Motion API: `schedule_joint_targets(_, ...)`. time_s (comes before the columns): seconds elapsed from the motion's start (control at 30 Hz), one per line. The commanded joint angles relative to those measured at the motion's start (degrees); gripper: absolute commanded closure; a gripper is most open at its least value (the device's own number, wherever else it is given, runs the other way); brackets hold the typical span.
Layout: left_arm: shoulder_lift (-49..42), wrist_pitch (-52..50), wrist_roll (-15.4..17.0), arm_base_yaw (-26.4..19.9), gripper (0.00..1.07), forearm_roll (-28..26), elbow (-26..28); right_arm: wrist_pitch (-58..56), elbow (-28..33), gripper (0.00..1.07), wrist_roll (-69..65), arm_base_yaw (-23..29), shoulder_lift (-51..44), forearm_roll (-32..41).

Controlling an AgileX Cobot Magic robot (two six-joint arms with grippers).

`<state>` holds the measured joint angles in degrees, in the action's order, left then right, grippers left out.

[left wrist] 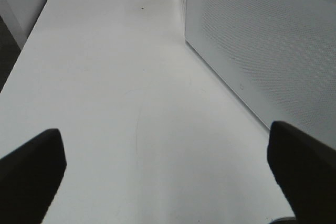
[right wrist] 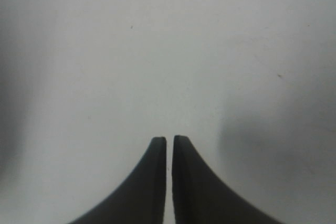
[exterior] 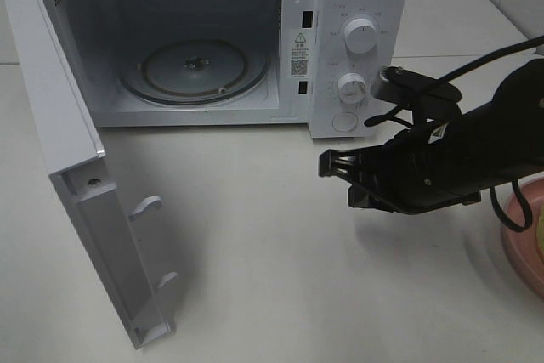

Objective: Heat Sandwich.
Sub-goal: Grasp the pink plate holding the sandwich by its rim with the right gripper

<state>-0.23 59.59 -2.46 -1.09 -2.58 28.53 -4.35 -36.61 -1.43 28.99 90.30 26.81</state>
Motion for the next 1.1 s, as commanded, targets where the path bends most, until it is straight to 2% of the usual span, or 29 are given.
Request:
schedule_joint_targets(0.03,-1.7,-0.1,0.3,0.2,0.05,-0.1,-0.1,-7.4,-0.2,0.98,11.6,-1.7,-2.7,-1.0)
schedule_joint_targets(0.17,-1.7,-0.1,0.3,0.2,0.05,-0.1,-0.1,-14.5,-0.2,0.95,16.7,-3.9,-5.6,-2.4)
schedule_joint_targets(0.4,-1.7,-0.1,0.3,0.2,0.05,-0.1,-0.1,-25.0,-0.2,0.86,14.0,-8.3,-10.4,-11.6)
schedule_joint_targets(0.47,-1.7,-0.1,0.3,0.2,0.05,-0.1,-0.1,-27.8,-0.2,0.80,11.7,-9.5,-11.7,-14.4)
schedule_joint_targets(0.5,-1.7,-0.1,0.3,0.2,0.05,-0.1,-0.1,-30.4,-0.2,0.72,10.3,-10.8,-12.9,-16.6)
schedule_joint_targets(0.6,-1.7,-0.1,0.3,0.2,0.05,-0.1,-0.1,-32.0,-0.2,0.64,9.6,-12.0,-13.9,-18.5)
schedule_joint_targets(0.63,-1.7,-0.1,0.3,0.2,0.05,-0.1,-0.1,-32.9,-0.2,0.54,9.5,-13.1,-15.0,-20.3)
schedule_joint_targets(0.67,-1.7,-0.1,0.3,0.2,0.05,-0.1,-0.1,-33.1,-0.2,0.48,9.3,-13.8,-15.3,-20.9)
schedule_joint_targets(0.7,-1.7,-0.1,0.3,0.2,0.05,-0.1,-0.1,-33.1,-0.2,0.48,9.3,-13.8,-15.3,-20.9)
schedule_joint_targets(0.73,-1.7,-0.1,0.3,0.2,0.05,-0.1,-0.1,-33.2,-0.2,0.43,9.1,-14.4,-15.5,-21.3)
schedule_joint_targets(0.77,-1.7,-0.1,0.3,0.2,0.05,-0.1,-0.1,-33.3,-0.2,0.30,9.1,-15.8,-15.5,-21.7)
schedule_joint_targets(0.8,-1.7,-0.1,0.3,0.2,0.05,-0.1,-0.1,-33.5,-0.2,0.24,9.1,-16.2,-15.5,-21.7)
schedule_joint_targets(0.83,-1.7,-0.1,0.3,0.2,0.05,-0.1,-0.1,-33.5,-0.2,0.24,9.1,-16.2,-15.5,-21.7)
schedule_joint_targets(0.9,-1.7,-0.1,0.3,0.2,0.05,-0.1,-0.1,-33.5,-0.2,0.11,9.1,-17.0,-15.5,-21.9)
schedule_joint_targets(1.1,-1.7,-0.1,0.3,0.2,0.05,-0.1,-0.1,-32.1,-0.2,0.09,5.6,-17.0,-15.4,-25.0)
